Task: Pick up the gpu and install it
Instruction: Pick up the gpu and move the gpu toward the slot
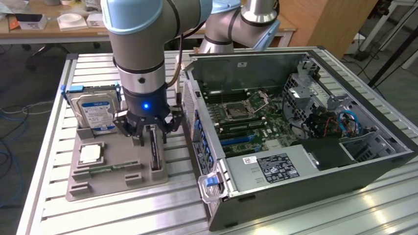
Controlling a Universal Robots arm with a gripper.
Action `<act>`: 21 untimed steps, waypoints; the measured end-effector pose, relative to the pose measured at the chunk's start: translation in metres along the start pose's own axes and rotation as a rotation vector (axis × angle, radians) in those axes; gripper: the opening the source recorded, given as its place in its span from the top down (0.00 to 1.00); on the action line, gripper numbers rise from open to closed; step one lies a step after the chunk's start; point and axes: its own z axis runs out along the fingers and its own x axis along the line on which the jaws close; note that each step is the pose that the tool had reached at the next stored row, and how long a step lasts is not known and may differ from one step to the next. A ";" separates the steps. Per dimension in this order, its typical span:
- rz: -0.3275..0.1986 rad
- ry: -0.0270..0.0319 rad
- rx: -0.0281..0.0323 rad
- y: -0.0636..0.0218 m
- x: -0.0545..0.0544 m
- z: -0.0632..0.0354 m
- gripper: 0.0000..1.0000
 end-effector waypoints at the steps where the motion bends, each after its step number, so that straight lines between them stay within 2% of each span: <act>1: 0.000 0.0000 0.0000 0.0000 0.000 0.0000 0.44; 15: 0.000 0.0000 0.0000 0.0001 0.000 -0.0008 0.45; 16: 0.000 0.0000 0.0000 0.0001 0.000 -0.0008 0.53; 20: 0.000 0.0000 0.0000 0.0001 0.000 -0.0008 0.54; 21: 0.000 0.0000 0.0000 0.0001 0.000 -0.0008 0.61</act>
